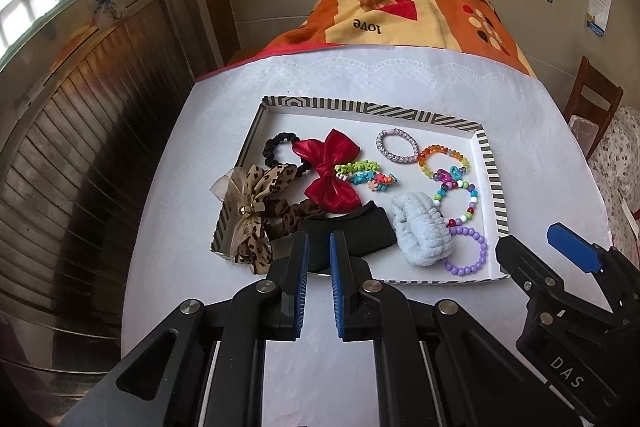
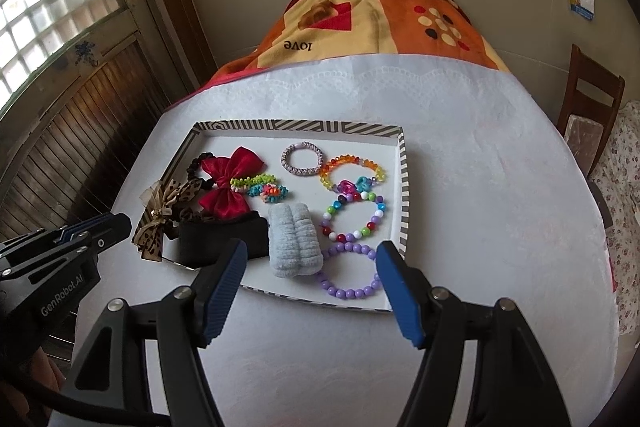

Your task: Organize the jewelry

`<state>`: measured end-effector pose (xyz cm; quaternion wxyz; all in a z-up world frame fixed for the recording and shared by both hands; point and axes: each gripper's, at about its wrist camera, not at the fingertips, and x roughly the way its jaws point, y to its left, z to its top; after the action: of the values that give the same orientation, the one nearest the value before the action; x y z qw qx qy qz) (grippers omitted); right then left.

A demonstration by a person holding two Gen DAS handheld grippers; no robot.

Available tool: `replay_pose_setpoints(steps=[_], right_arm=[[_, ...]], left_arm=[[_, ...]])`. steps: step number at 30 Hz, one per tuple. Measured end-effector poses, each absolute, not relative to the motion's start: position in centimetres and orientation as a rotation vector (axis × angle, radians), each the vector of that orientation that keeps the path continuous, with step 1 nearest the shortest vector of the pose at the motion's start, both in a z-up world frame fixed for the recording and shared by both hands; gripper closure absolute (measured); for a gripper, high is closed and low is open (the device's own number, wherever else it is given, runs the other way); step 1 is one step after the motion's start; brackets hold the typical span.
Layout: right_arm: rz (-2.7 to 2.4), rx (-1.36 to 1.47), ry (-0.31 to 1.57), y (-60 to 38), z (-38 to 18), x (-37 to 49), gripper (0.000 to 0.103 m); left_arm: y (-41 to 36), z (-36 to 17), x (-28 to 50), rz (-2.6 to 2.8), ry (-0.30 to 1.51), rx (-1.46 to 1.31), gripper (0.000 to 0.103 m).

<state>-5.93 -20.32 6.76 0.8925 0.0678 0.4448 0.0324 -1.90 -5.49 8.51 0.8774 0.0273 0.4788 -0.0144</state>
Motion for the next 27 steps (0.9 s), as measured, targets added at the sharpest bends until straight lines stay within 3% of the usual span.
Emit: replay_pose_setpoints(steps=[27], right_arm=[[0.079, 0.143, 0.941, -20.15, 6.13, -5.48, 0.032]], left_arm=[[-5.37, 7.88, -1.53, -0.029, 1.024, 0.047, 0.101]])
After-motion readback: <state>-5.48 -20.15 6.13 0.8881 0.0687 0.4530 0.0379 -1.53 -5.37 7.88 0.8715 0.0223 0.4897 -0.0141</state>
